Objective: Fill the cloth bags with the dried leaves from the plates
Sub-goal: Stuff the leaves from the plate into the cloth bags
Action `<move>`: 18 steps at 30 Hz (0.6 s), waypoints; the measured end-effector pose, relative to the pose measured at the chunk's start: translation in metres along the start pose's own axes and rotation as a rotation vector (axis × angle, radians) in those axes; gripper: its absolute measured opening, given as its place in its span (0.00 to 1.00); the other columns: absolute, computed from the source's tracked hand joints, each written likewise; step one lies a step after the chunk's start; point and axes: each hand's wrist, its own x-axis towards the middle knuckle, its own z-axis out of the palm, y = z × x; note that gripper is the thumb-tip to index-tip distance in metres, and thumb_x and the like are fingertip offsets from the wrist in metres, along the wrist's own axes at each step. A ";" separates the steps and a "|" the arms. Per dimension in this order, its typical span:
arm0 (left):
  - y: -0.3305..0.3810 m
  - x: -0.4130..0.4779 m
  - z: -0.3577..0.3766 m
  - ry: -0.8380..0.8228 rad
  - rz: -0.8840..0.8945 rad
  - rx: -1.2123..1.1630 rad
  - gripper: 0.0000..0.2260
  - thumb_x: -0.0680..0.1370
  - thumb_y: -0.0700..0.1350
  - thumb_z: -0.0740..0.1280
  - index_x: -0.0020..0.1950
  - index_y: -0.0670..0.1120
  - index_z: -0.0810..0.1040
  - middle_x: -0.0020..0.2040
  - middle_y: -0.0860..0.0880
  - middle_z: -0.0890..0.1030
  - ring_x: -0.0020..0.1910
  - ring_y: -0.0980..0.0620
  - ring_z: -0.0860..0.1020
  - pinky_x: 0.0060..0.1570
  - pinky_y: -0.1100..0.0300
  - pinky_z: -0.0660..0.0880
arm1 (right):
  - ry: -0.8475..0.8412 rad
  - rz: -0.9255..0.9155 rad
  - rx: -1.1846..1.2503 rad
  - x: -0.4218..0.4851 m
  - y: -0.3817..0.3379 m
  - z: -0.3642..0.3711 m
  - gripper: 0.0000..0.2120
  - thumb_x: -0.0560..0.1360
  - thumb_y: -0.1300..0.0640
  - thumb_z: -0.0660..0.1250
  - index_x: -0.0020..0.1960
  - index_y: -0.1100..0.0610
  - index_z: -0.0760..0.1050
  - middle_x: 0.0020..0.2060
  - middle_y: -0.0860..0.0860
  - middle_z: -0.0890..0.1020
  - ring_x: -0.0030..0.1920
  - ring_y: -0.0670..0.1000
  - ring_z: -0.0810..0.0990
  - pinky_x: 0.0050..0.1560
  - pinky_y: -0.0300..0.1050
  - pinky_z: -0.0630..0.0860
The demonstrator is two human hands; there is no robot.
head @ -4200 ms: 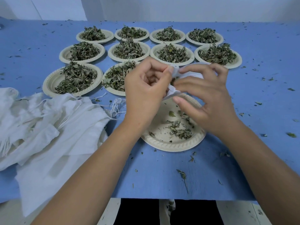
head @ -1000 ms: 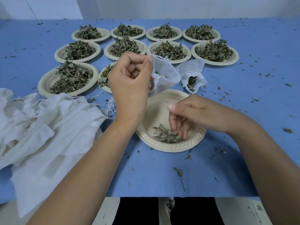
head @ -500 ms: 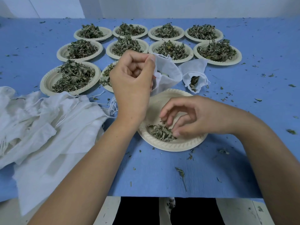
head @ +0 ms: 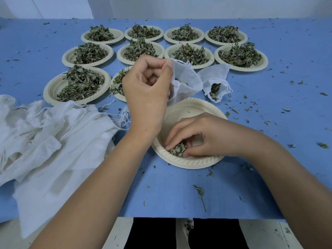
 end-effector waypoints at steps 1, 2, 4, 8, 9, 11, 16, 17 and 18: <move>0.000 0.000 0.000 -0.001 0.000 0.001 0.08 0.78 0.35 0.67 0.39 0.44 0.76 0.25 0.56 0.74 0.21 0.57 0.71 0.24 0.65 0.68 | 0.018 -0.014 -0.007 0.001 -0.001 0.001 0.15 0.69 0.69 0.73 0.53 0.58 0.83 0.51 0.49 0.82 0.41 0.50 0.78 0.47 0.44 0.76; 0.000 0.000 0.000 -0.001 0.001 0.002 0.08 0.78 0.35 0.67 0.39 0.44 0.76 0.26 0.56 0.74 0.22 0.56 0.71 0.25 0.64 0.68 | 0.032 -0.025 -0.013 0.001 -0.001 0.001 0.14 0.69 0.69 0.74 0.52 0.58 0.83 0.50 0.50 0.83 0.40 0.49 0.79 0.47 0.45 0.76; 0.000 0.000 -0.001 -0.001 -0.001 -0.001 0.08 0.78 0.36 0.67 0.39 0.44 0.76 0.26 0.55 0.74 0.22 0.56 0.71 0.24 0.64 0.68 | 0.053 -0.042 -0.024 0.002 -0.002 0.002 0.11 0.69 0.68 0.74 0.50 0.59 0.84 0.48 0.50 0.83 0.40 0.49 0.79 0.46 0.45 0.76; -0.001 0.000 -0.001 0.003 0.000 -0.005 0.08 0.78 0.36 0.68 0.39 0.44 0.76 0.26 0.53 0.74 0.22 0.56 0.71 0.24 0.65 0.68 | 0.086 -0.063 -0.032 0.004 -0.002 0.005 0.08 0.67 0.69 0.75 0.46 0.61 0.84 0.43 0.51 0.84 0.41 0.50 0.81 0.45 0.43 0.76; -0.001 0.000 -0.001 0.003 0.003 -0.007 0.08 0.77 0.36 0.68 0.39 0.45 0.76 0.26 0.53 0.75 0.22 0.56 0.71 0.24 0.65 0.68 | 0.098 -0.066 -0.034 0.005 -0.002 0.006 0.08 0.67 0.69 0.74 0.45 0.61 0.84 0.42 0.50 0.84 0.41 0.50 0.81 0.45 0.43 0.76; -0.001 0.001 -0.001 0.002 0.005 -0.009 0.08 0.77 0.36 0.68 0.39 0.45 0.76 0.26 0.53 0.74 0.22 0.56 0.71 0.24 0.65 0.68 | 0.129 -0.064 -0.027 0.006 -0.001 0.008 0.08 0.67 0.70 0.73 0.44 0.61 0.84 0.41 0.50 0.85 0.40 0.51 0.82 0.44 0.45 0.77; -0.001 0.001 -0.001 0.002 -0.001 -0.012 0.08 0.78 0.36 0.68 0.39 0.45 0.76 0.26 0.55 0.74 0.22 0.56 0.71 0.25 0.65 0.68 | 0.252 0.062 0.216 0.001 0.004 0.004 0.09 0.67 0.69 0.74 0.43 0.58 0.85 0.40 0.50 0.85 0.41 0.52 0.83 0.48 0.49 0.80; -0.002 0.001 -0.001 -0.002 -0.001 -0.010 0.08 0.78 0.36 0.68 0.39 0.44 0.76 0.26 0.55 0.74 0.22 0.56 0.71 0.25 0.65 0.68 | 0.290 0.058 0.347 -0.001 0.004 0.000 0.10 0.66 0.70 0.74 0.42 0.57 0.85 0.40 0.51 0.85 0.41 0.52 0.84 0.47 0.47 0.81; -0.002 0.001 -0.001 -0.008 0.000 -0.007 0.08 0.78 0.36 0.68 0.39 0.44 0.76 0.26 0.55 0.74 0.22 0.56 0.71 0.25 0.66 0.68 | 0.330 0.018 0.499 -0.003 0.003 -0.004 0.11 0.65 0.70 0.75 0.42 0.56 0.85 0.40 0.52 0.85 0.40 0.52 0.84 0.46 0.43 0.81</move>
